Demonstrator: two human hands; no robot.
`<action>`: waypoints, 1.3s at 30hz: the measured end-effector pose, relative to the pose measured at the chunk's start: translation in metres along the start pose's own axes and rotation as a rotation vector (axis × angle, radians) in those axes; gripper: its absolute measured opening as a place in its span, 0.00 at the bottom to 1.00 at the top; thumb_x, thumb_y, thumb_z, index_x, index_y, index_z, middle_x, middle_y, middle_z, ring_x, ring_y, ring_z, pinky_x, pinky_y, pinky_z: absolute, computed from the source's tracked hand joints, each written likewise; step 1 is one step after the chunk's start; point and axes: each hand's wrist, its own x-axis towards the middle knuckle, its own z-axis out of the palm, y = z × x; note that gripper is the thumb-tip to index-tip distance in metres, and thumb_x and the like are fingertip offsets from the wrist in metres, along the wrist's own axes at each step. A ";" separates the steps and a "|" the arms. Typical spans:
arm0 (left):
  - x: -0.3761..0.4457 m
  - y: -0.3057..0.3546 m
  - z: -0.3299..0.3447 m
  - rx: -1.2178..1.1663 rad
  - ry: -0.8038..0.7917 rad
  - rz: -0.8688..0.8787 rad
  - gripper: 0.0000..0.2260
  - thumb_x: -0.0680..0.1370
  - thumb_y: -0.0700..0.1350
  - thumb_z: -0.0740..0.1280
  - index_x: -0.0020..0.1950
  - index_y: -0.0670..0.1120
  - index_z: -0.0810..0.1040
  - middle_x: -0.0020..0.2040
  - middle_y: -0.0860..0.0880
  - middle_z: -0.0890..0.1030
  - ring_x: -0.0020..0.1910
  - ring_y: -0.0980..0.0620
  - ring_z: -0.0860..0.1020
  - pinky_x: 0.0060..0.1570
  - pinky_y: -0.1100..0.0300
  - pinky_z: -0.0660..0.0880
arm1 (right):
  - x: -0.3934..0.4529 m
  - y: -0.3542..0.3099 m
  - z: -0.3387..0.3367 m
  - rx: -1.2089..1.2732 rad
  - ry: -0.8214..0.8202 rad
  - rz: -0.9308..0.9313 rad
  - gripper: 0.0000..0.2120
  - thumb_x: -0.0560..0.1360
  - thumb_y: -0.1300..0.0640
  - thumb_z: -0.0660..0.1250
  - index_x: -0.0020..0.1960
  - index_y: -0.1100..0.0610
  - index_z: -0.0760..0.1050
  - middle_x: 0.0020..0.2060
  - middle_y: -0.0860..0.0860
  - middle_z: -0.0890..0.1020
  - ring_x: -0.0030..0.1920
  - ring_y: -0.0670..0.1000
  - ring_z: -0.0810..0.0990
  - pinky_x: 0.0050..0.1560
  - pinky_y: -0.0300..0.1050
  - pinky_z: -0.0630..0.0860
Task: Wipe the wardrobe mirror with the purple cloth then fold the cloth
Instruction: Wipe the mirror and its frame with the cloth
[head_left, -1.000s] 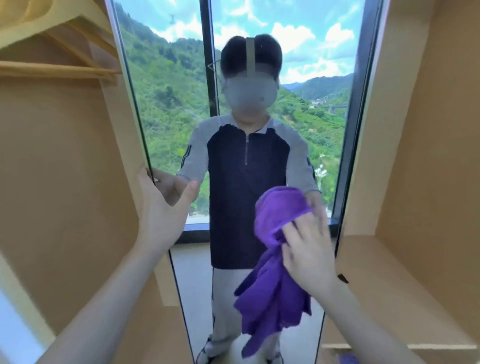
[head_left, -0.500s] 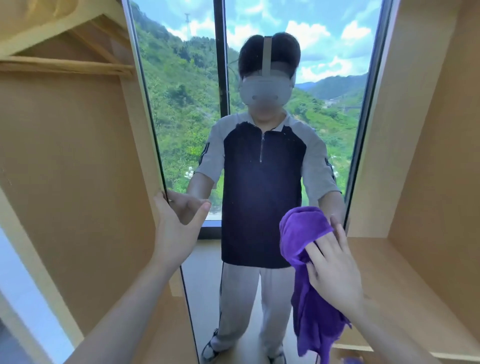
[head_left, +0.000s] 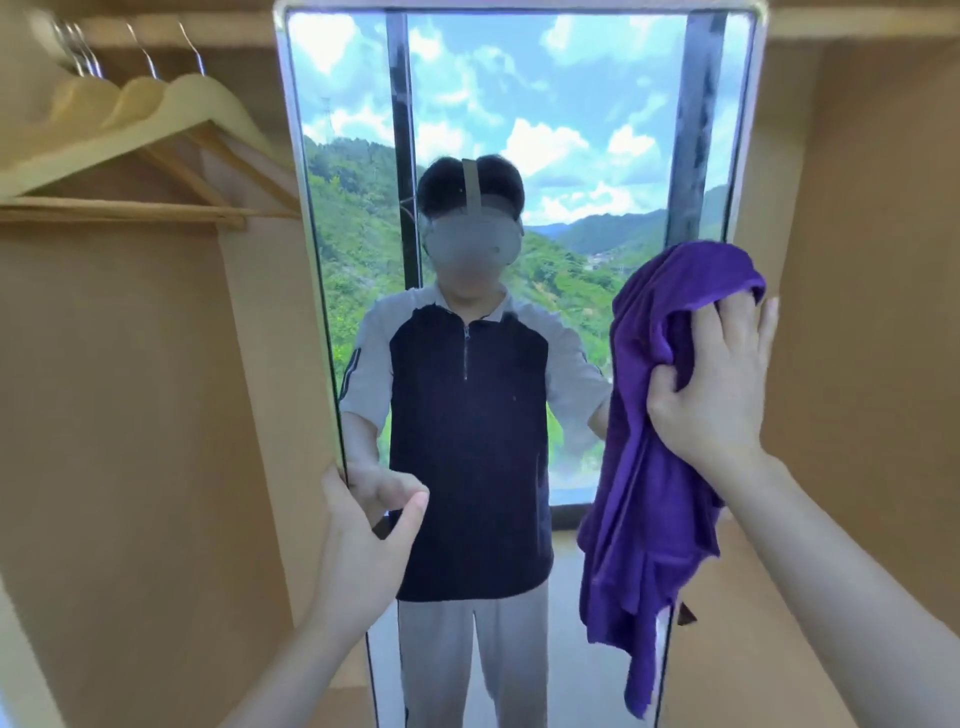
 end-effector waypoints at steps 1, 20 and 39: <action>-0.002 0.003 -0.002 -0.014 -0.005 0.025 0.20 0.78 0.47 0.73 0.61 0.50 0.65 0.54 0.62 0.74 0.54 0.71 0.74 0.50 0.63 0.71 | 0.022 -0.003 -0.005 0.005 0.016 -0.001 0.28 0.65 0.61 0.60 0.65 0.60 0.68 0.62 0.57 0.71 0.69 0.63 0.66 0.80 0.53 0.40; 0.163 0.221 -0.066 -0.280 0.066 0.364 0.34 0.78 0.36 0.67 0.80 0.45 0.54 0.43 0.55 0.69 0.29 0.78 0.72 0.32 0.75 0.72 | 0.198 -0.108 -0.029 -0.212 0.045 -0.235 0.27 0.65 0.63 0.60 0.64 0.58 0.72 0.66 0.55 0.74 0.70 0.60 0.68 0.78 0.63 0.53; 0.197 0.268 -0.070 0.092 0.261 0.585 0.23 0.75 0.44 0.70 0.68 0.52 0.68 0.60 0.56 0.59 0.68 0.47 0.67 0.59 0.53 0.65 | 0.198 -0.061 -0.036 0.382 0.284 0.347 0.14 0.68 0.69 0.61 0.53 0.60 0.70 0.56 0.54 0.73 0.55 0.58 0.72 0.56 0.52 0.71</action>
